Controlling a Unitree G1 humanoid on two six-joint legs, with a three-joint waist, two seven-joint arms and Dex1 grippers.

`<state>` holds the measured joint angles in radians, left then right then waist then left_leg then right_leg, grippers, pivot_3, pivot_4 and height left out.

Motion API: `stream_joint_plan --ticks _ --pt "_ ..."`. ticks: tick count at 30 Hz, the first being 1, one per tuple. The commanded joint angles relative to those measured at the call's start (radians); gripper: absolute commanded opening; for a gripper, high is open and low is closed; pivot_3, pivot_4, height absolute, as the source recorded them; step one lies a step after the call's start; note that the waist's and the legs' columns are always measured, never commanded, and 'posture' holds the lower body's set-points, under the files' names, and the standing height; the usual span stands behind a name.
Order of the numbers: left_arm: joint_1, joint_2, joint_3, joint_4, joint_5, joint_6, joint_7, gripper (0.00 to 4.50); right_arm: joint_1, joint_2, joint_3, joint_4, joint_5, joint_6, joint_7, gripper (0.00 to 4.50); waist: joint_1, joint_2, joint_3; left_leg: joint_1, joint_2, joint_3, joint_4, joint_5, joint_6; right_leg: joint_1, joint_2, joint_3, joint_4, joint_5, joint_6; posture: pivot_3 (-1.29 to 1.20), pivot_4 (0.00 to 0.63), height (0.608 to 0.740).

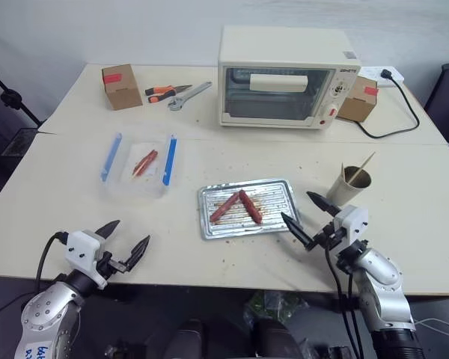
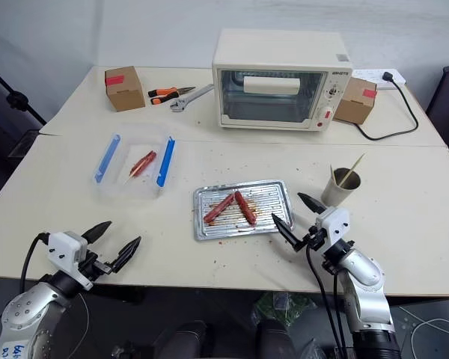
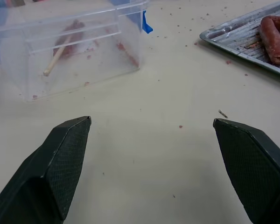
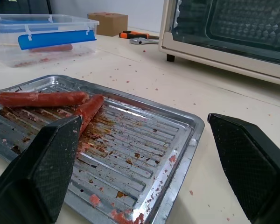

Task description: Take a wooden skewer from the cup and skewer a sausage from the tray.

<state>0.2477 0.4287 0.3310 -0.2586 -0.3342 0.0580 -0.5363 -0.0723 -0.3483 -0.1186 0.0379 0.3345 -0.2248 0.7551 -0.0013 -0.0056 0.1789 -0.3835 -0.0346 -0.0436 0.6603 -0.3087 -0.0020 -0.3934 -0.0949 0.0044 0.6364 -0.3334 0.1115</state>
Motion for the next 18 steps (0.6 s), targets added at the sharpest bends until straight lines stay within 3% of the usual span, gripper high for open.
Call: stream_joint_plan --ticks 1,6,9,11,14,18 --pt "-0.027 0.024 -0.012 0.002 0.012 -0.006 -0.012 4.45 0.008 -0.021 -0.011 -0.074 0.029 0.004 0.009 4.5 0.0 0.0 0.0 0.0 0.0 0.0 0.0 0.0 0.0 0.0 0.0 0.0 0.0 0.0 0.0 0.0 0.15 0.74" --pt "-0.151 0.123 -0.08 -0.054 -0.099 0.092 -0.184 4.45 0.188 -0.187 -0.126 -0.354 0.191 0.171 0.087 4.5 0.017 0.001 0.0 -0.002 -0.001 -0.002 0.001 0.0 0.0 0.0 -0.001 -0.001 0.0 0.0 0.0 0.0 0.15 0.74" --pt "-0.248 0.214 -0.127 -0.047 -0.211 0.155 -0.378 4.45 0.344 -0.247 -0.306 -0.419 0.235 0.15 0.106 4.5 0.024 0.0 0.0 -0.001 -0.001 -0.002 0.0 0.0 0.001 0.001 -0.001 -0.001 -0.002 0.0 0.0 0.0 0.15 0.74" --pt "-0.32 0.249 -0.161 -0.01 -0.21 0.144 -0.456 4.45 0.42 -0.264 -0.438 -0.397 0.253 0.139 0.11 4.5 0.025 0.001 0.0 -0.001 -0.001 -0.002 0.0 0.0 0.001 0.002 -0.001 -0.001 -0.003 0.0 0.0 0.0 0.15 0.74" --pt "-0.431 0.231 -0.187 0.043 -0.242 0.17 -0.492 4.45 0.497 -0.274 -0.578 -0.325 0.255 0.118 0.129 4.5 0.023 0.002 -0.001 0.0 -0.001 0.0 0.0 0.0 0.001 0.003 -0.001 0.0 -0.004 0.0 0.0 0.0 0.15 0.74" --pt "-0.539 0.187 -0.221 0.095 -0.269 0.21 -0.516 4.45 0.532 -0.314 -0.652 -0.249 0.246 0.116 0.175 4.5 0.018 0.001 -0.001 0.004 0.0 0.003 -0.003 -0.001 0.002 0.005 0.0 0.001 -0.004 0.0 0.0 0.0 0.15 0.74"
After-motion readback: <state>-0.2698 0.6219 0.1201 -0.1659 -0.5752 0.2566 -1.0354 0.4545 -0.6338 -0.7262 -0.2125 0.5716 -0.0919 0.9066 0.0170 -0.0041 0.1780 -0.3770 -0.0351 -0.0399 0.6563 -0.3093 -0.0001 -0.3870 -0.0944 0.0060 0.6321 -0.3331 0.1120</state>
